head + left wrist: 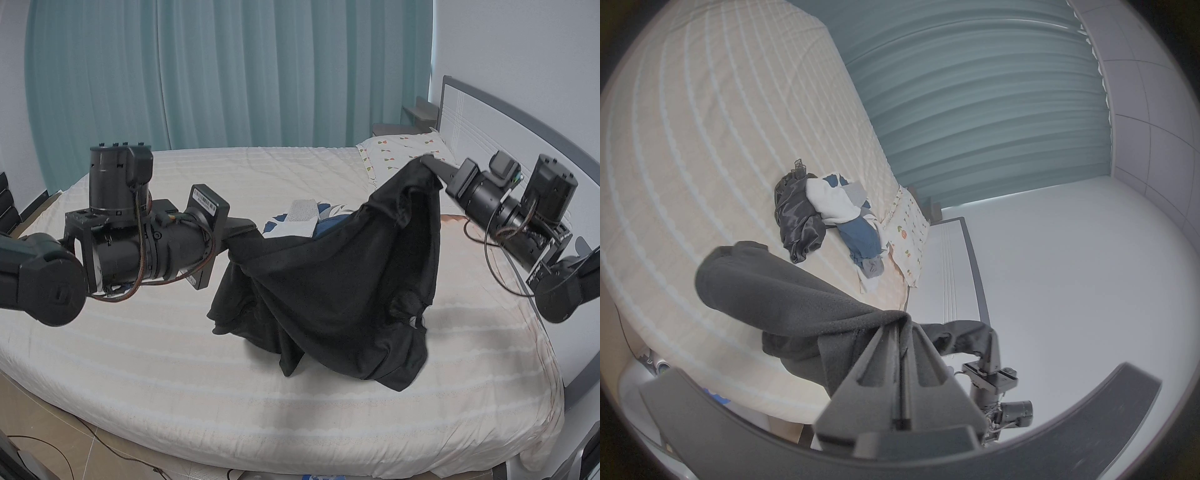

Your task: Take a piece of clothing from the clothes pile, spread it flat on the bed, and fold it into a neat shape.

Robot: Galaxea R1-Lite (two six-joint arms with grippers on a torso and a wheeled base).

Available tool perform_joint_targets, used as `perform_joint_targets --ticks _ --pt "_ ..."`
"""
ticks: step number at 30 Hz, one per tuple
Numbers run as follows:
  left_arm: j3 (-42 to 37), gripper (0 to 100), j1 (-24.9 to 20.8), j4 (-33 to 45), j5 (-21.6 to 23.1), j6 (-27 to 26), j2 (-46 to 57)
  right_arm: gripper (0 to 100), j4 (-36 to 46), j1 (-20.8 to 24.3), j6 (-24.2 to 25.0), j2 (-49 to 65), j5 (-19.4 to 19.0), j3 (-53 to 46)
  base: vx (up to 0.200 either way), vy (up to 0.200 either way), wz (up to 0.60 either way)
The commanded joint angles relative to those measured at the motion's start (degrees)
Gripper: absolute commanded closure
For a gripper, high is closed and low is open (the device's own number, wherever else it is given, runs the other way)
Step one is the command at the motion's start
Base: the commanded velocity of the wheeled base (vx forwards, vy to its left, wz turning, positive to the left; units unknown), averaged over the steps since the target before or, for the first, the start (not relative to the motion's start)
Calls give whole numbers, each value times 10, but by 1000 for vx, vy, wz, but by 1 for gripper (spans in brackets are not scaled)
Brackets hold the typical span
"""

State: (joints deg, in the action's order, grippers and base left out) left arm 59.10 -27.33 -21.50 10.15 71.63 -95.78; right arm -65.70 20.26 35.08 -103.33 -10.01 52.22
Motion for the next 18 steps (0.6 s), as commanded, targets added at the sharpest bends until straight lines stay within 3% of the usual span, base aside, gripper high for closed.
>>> perform_joint_targets --ticks 1,8,15,18 --pt "-99 100 4 -51 19 -18 -17 100 -38 -4 7 -47 6 -157 0 0 0" --pt "-125 100 9 -55 27 -14 -76 100 -111 1 98 -100 8 -223 0 0 0" --pt "-153 100 3 -130 30 7 -126 100 -130 35 136 -127 34 -273 0 0 0" --pt "-165 100 3 -152 31 22 -139 100 -131 45 146 -137 37 -281 -200 0 0"
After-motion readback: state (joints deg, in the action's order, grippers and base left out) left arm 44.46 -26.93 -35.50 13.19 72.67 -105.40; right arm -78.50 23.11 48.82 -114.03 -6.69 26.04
